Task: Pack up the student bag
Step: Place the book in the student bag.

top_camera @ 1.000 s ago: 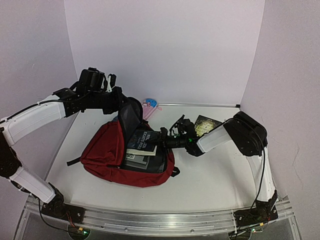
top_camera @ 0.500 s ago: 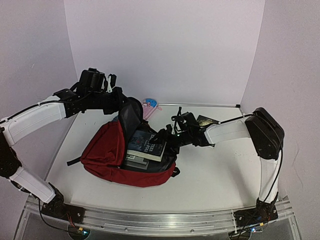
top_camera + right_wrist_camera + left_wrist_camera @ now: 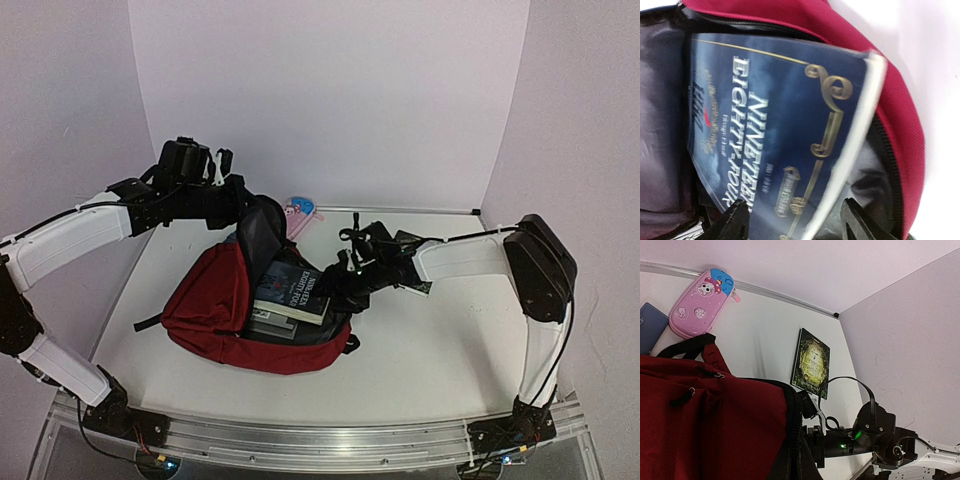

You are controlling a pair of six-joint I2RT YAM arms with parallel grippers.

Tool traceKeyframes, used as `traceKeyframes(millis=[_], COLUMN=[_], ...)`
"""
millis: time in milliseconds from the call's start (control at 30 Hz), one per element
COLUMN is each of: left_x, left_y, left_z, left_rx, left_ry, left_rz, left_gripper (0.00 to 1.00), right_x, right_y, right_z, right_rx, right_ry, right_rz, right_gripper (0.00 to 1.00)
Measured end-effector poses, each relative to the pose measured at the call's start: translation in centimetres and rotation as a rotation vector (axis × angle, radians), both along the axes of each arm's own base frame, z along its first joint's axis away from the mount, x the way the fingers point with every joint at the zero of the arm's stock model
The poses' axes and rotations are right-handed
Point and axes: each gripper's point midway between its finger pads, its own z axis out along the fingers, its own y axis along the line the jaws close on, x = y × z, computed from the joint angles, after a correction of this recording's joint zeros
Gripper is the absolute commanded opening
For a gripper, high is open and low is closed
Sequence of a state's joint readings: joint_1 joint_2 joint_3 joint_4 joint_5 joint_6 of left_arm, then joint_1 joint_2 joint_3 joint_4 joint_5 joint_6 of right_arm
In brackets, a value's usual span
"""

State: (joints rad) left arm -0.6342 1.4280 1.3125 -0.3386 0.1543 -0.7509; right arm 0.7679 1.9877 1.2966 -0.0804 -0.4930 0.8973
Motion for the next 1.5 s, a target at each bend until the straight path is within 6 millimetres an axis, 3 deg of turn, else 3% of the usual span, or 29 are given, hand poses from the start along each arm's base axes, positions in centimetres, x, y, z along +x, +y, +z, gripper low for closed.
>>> traceKeyframes(millis=[233, 533, 700, 833, 967, 1067, 1267, 1367, 1500], left_x=[0.0, 0.2, 0.1, 0.1, 0.0, 0.3, 1.2, 0.8, 0.6], left_y=[0.0, -0.2, -0.1, 0.5, 2.7, 5.6, 11.6, 13.6, 14.6], left_z=[0.1, 0.5, 0.2, -0.5, -1.4, -2.5, -8.2, -11.2, -13.4], left_rx=[-0.004, -0.015, -0.015, -0.003, 0.026, 0.043, 0.101, 0.144, 0.171], left_ry=[-0.005, -0.019, -0.018, -0.005, 0.014, 0.042, 0.164, 0.229, 0.285], left_rz=[0.0, -0.001, 0.0, 0.028, 0.126, 0.227, 0.42, 0.478, 0.512], left_gripper=[0.0, 0.0, 0.0, 0.0, 0.02, 0.04, 0.14, 0.28, 0.58], right_x=[0.0, 0.2, 0.6, 0.8, 0.8, 0.5, 0.0, 0.1, 1.5], right_y=[1.9, 6.0, 6.8, 6.9, 6.7, 6.3, 5.3, 3.8, 0.3], right_z=[1.7, 1.2, 0.7, 0.8, 1.1, 2.3, 7.3, 9.6, 10.8], right_rx=[-0.011, -0.006, -0.011, -0.019, -0.028, -0.024, 0.035, 0.048, 0.03], right_ry=[-0.054, -0.081, -0.101, -0.139, -0.185, -0.217, -0.314, -0.369, -0.403], right_rz=[0.037, 0.097, 0.117, 0.139, 0.174, 0.207, 0.278, 0.29, 0.254], right_gripper=[0.38, 0.37, 0.43, 0.6, 0.67, 0.72, 0.81, 0.83, 0.85])
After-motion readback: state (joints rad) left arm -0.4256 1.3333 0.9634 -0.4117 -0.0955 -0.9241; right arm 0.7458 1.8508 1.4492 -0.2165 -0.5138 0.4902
